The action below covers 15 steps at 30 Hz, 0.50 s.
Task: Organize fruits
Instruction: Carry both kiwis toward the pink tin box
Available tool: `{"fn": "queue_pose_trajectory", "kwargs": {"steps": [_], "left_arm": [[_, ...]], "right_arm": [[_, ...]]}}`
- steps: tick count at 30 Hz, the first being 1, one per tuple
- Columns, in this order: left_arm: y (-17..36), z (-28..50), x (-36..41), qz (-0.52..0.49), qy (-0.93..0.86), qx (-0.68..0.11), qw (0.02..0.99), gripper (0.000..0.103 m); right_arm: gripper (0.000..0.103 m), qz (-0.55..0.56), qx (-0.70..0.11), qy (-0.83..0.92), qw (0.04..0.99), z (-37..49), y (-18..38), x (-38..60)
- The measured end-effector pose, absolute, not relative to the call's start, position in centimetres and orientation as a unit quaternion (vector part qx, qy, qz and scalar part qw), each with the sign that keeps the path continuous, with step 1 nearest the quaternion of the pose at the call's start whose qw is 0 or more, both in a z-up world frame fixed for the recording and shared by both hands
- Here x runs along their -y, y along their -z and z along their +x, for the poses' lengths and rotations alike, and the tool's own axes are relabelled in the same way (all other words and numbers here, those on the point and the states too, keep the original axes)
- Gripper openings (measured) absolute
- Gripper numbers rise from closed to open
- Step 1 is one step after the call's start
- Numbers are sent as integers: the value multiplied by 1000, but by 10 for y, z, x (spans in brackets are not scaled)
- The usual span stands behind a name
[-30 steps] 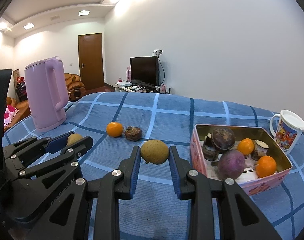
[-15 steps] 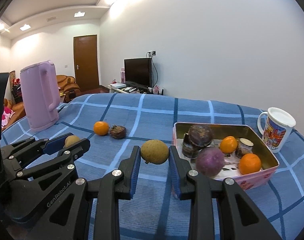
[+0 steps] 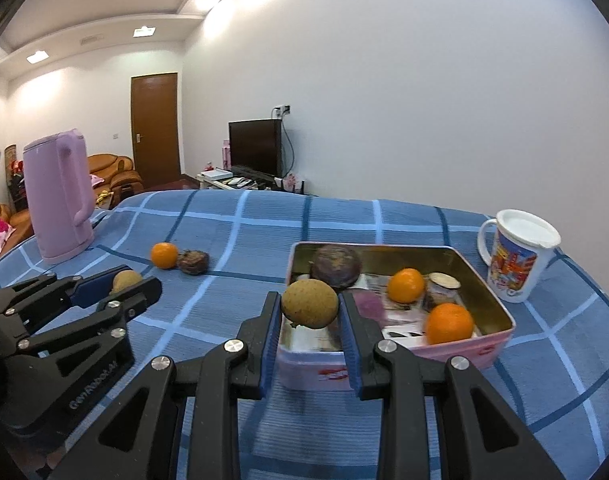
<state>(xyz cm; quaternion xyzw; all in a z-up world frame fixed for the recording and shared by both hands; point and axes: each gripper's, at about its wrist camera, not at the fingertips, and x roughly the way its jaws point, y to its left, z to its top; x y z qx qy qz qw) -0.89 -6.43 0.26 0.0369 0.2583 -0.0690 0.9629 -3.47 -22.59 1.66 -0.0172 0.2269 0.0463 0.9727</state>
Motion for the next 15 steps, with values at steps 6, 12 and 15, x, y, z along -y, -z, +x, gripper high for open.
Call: {"fn": "queue_pose_trajectory", "kwargs": {"steps": [6,12,15], "left_arm": [[-3,-8,77,39,77,-258,962,29],[-4,-8,89,42,89,-257,961,29],[-4,-6,95,42,96,-260,960,29]], "right_arm": [[31,-9,-229,-30,973,-33,-16,245],[31,-7,-232,-19,973,-33,-16,261],[31,-1,-237,-15,971,-33,-15,271]]}}
